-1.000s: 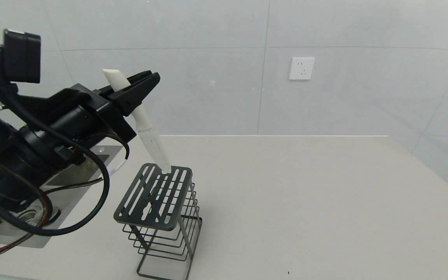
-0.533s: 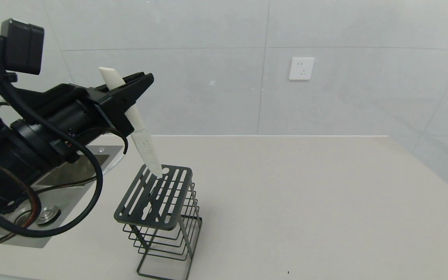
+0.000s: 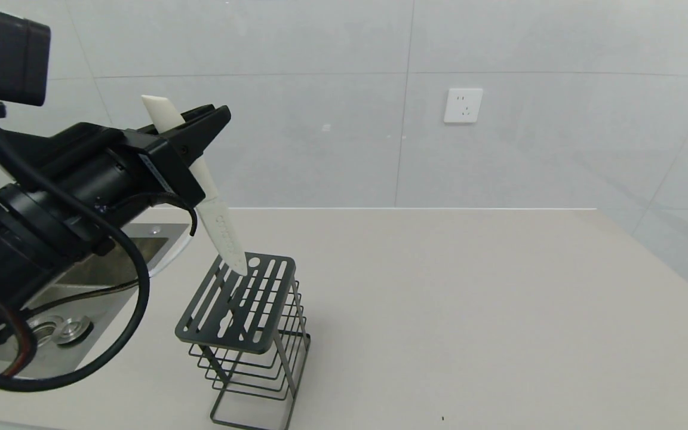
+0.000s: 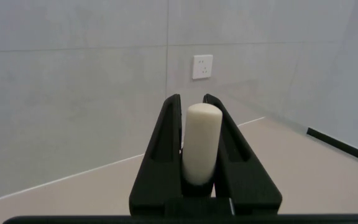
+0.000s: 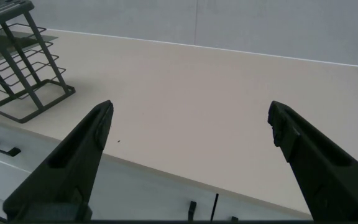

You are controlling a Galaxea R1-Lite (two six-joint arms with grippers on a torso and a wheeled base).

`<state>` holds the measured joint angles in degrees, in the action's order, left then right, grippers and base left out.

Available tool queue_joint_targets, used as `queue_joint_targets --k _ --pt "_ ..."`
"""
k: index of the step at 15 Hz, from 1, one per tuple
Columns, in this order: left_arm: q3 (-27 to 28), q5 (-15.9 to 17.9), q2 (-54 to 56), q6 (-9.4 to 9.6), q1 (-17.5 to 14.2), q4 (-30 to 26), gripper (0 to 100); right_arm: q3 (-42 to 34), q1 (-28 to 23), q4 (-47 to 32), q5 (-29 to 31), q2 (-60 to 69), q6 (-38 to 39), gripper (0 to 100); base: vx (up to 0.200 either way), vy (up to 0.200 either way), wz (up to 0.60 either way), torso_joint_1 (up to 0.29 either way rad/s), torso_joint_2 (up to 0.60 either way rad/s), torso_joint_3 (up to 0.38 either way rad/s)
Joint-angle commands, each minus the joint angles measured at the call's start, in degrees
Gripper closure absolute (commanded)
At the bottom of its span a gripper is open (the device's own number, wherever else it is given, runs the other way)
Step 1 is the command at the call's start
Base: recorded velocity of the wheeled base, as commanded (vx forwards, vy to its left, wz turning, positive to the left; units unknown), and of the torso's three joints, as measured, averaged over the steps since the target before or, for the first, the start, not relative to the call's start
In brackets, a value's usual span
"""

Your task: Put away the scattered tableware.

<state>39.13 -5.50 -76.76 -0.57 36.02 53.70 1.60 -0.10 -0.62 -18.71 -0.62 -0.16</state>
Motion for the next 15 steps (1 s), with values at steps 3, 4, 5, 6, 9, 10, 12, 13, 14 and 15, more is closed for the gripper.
queue_joint_targets --k 3,4,5,6,9,10,12,13,14,15 --pt "-0.02 -10.5 -0.14 -0.31 7.83 -3.34 100 -0.01 0.01 0.01 -0.01 -0.17 -0.02 0 0.0 0.0 0.0 0.0 0.0 0.0" --pt "-0.02 -12.43 -0.32 -0.31 10.56 -3.34 100 -0.01 0.01 0.01 -0.01 -0.17 -0.02 0 0.0 0.0 0.0 0.0 0.0 0.0" --pt "0.07 -14.01 -0.93 -0.31 11.53 -3.34 100 -0.01 0.01 0.01 -0.01 -0.17 -0.02 0 0.0 0.0 0.0 0.0 0.0 0.0" --pt "0.07 -15.16 -1.63 -0.31 11.61 -3.16 100 -0.01 0.01 0.01 -0.01 -0.17 -0.02 0 0.0 0.0 0.0 0.0 0.0 0.0" --pt "1.83 -20.78 -4.1 -0.22 11.79 -3.25 100 -0.01 0.01 0.01 -0.01 -0.17 -0.11 0 0.0 0.0 0.0 0.0 0.0 0.0" --pt "3.32 -21.22 -5.59 -0.22 11.35 -3.25 100 -0.01 0.01 0.01 -0.01 -0.17 -0.11 0 0.0 0.0 0.0 0.0 0.0 0.0" --pt "6.83 -21.4 -9.02 -0.22 11.17 -2.72 100 -0.01 0.01 0.09 -0.01 -0.17 -0.11 0 0.0 0.0 0.0 0.0 0.0 0.0" --pt "8.07 -21.48 -10.07 -0.13 11.09 -2.81 100 -0.01 0.01 0.09 -0.01 -0.17 -0.19 0 0.0 0.0 0.0 0.0 0.0 0.0" --pt "8.33 -21.92 -10.86 0.05 11.0 -2.72 100 -0.01 0.01 0.09 -0.01 -0.17 -0.11 0 0.0 0.0 0.0 0.0 0.0 0.0" --pt "8.24 -23.15 -11.65 0.05 11.0 -2.81 100 -0.01 0.01 0.09 -0.01 -0.17 -0.11 0 0.0 0.0 0.0 0.0 0.0 0.0"
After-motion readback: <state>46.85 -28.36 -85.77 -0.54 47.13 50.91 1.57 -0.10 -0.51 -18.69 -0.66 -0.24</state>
